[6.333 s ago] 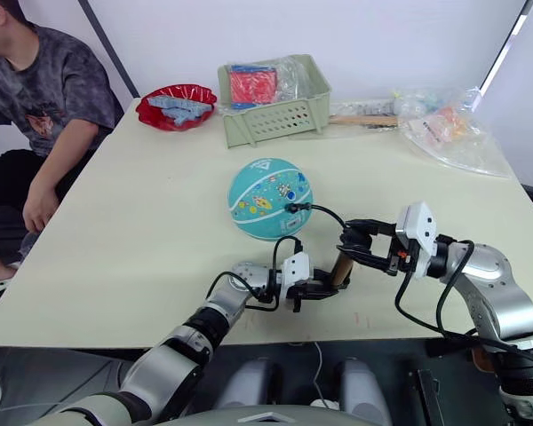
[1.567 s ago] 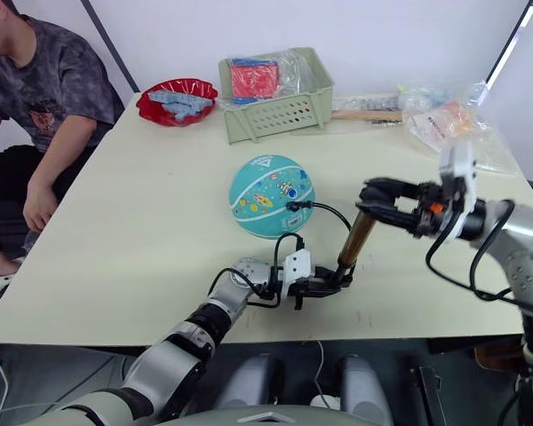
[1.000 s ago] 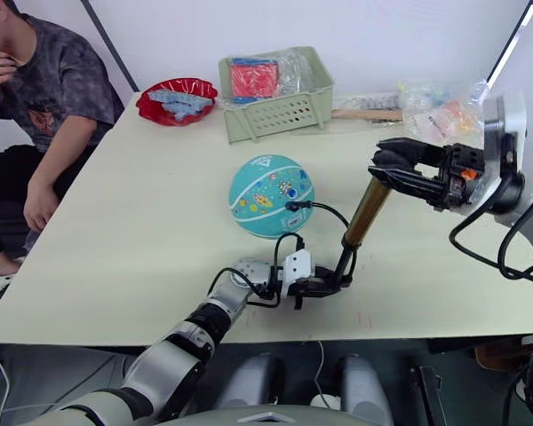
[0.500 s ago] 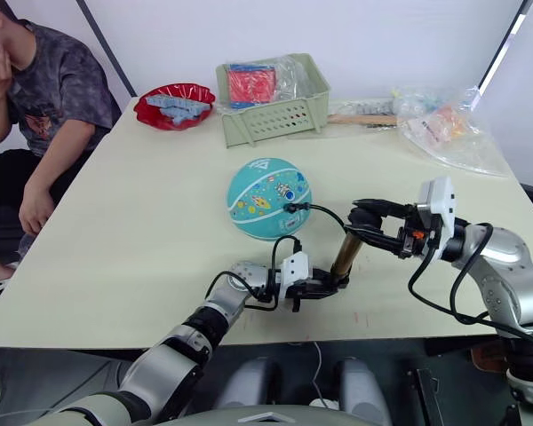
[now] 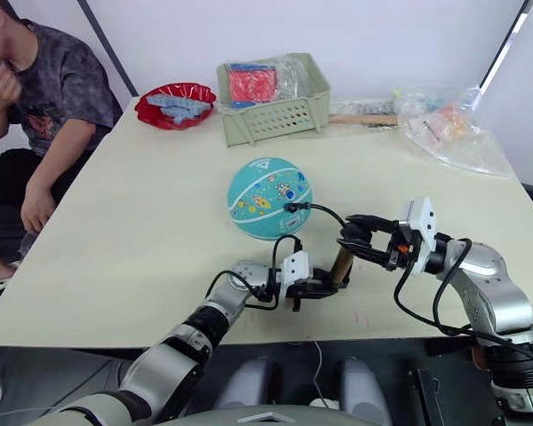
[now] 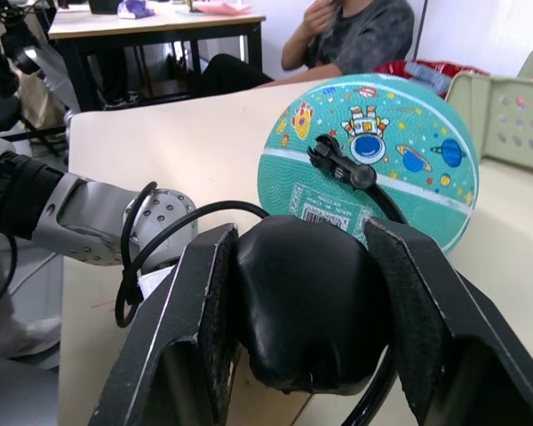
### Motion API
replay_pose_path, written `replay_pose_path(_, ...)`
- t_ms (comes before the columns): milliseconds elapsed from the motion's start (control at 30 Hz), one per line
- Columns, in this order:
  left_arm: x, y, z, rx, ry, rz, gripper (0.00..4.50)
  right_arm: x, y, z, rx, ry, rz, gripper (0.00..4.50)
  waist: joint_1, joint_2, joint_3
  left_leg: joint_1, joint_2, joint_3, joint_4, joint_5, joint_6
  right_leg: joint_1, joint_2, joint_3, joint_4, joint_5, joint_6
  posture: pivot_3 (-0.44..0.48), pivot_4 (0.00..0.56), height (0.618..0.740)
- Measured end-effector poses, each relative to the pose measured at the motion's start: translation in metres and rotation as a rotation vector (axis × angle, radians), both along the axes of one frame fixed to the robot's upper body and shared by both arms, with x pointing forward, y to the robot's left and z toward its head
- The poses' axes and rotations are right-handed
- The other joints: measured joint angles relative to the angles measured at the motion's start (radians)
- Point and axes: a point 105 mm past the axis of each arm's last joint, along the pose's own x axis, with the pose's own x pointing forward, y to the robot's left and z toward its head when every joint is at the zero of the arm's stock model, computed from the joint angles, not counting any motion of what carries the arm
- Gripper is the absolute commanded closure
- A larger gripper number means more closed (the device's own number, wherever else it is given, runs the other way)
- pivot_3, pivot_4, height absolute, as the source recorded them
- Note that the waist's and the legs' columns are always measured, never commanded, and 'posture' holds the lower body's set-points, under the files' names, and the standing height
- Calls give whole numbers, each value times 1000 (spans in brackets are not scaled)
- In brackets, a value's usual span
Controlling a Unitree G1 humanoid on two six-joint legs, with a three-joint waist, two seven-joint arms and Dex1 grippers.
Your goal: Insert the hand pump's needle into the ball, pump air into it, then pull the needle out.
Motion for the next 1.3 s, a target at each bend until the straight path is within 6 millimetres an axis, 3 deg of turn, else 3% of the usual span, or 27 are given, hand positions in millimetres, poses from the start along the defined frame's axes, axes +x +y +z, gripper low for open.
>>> replay_pose_path(133, 1, -2, 2, -6, -4, -6, 3430, 2, -5, 10, -3, 15, -5, 2758, 1, 2, 4, -2, -1, 0, 0, 0, 0, -2, -1, 0, 0, 1, 2, 0, 150, 738)
replay_pose_path(533, 1, -3, 4, -12, -14, -10, 3430, 3, -21, 84, 40, -71, 23, 2758, 2, 5, 12, -3, -1, 0, 0, 0, 0, -2, -2, 0, 0, 2, 3, 0, 150, 738)
replay_pose_path(700, 1, -3, 4, -13, -14, -11, 3430, 1, -28, 104, 44, -107, 21, 2758, 2, 5, 12, -3, -1, 0, 0, 0, 0, -2, -2, 0, 0, 2, 3, 0, 150, 738)
replay_pose_path(967, 1, -3, 4, -12, -14, -10, 3430, 0, -29, 107, 41, -105, 26, 2758, 2, 5, 12, -3, -1, 0, 1, 0, 0, -2, -2, 0, 0, 2, 4, 0, 150, 738)
replay_pose_path(1300, 1, -2, 2, -9, -12, -4, 3430, -5, -22, 70, 34, -109, 20, 2758, 1, 3, 9, -1, -1, 1, 1, 0, 0, 0, -1, 0, 0, 2, 4, 0, 150, 738)
